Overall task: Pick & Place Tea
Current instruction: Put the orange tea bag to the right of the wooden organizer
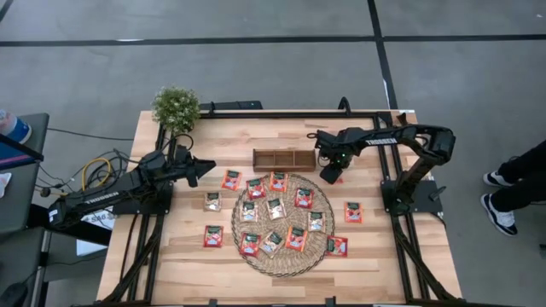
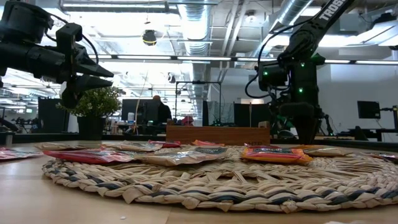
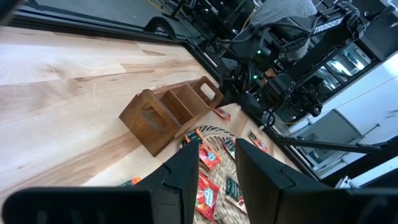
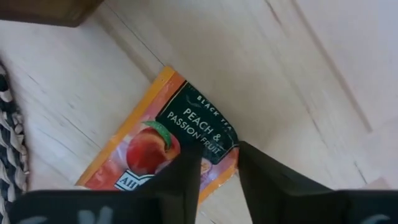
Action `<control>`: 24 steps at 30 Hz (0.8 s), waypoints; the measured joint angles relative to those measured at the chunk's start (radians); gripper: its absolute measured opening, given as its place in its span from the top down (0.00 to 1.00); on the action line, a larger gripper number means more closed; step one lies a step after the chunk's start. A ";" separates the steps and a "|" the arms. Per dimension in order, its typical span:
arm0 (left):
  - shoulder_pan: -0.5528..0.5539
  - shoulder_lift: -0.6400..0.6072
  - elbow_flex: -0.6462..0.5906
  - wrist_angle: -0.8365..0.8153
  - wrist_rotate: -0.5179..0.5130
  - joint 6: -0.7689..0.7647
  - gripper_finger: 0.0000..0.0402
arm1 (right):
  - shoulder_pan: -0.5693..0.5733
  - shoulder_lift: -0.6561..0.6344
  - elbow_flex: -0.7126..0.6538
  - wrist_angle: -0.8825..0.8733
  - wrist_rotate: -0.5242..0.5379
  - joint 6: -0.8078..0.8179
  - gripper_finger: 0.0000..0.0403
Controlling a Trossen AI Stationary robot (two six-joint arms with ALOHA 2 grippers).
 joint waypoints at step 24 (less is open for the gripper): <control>0.000 0.000 0.000 0.000 0.001 0.003 0.76 | 0.008 -0.097 0.048 -0.145 0.065 0.072 1.00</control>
